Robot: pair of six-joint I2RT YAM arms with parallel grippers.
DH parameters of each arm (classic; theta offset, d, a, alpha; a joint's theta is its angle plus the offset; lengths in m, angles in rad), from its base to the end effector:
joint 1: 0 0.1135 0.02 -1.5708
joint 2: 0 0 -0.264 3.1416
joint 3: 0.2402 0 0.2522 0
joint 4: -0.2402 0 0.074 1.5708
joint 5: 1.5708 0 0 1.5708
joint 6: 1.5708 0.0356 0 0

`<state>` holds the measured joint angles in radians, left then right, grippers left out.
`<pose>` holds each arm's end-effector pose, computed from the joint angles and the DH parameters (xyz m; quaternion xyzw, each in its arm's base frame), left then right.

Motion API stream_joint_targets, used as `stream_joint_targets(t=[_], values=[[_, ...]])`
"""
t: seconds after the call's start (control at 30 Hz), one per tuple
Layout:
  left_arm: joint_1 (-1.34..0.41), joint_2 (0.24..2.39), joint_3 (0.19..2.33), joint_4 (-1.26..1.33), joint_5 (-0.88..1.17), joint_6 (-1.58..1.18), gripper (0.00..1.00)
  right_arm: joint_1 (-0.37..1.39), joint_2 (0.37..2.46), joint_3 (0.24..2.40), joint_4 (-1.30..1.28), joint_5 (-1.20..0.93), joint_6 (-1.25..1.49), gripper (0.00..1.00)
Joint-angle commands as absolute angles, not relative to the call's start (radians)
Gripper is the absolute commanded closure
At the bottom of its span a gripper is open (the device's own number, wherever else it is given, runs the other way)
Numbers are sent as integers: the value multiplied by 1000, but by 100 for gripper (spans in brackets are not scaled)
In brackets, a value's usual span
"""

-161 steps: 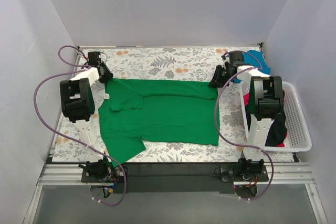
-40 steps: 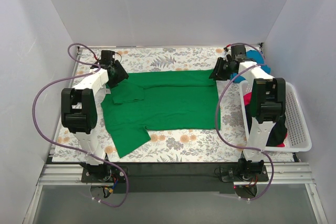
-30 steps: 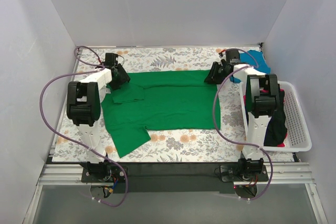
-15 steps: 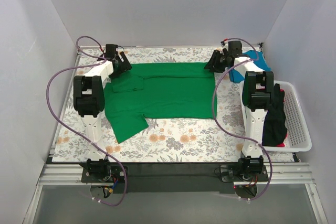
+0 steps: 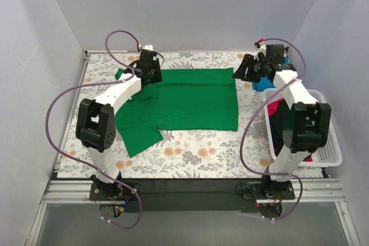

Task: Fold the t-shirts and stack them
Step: Fold the tshirt

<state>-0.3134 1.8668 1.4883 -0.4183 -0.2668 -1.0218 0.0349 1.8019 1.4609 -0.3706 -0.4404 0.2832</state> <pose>0.4048 -0.1213 0.2538 -0.3654 0.8434 -0.1349 0.3700 0.4110 0.0295 0.2757 0.0196 0.8916 0.2604 0.3699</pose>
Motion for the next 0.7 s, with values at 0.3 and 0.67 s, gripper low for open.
stream_joint_targets(t=[0.3,0.67], values=[[-442,1910,1408,-460,-431,-962,62,43,1376,1005,-469,-443,232,37],[-445,2036,1476,-443,-439,-937,68,41,1266,910,-489,-423,229,37]])
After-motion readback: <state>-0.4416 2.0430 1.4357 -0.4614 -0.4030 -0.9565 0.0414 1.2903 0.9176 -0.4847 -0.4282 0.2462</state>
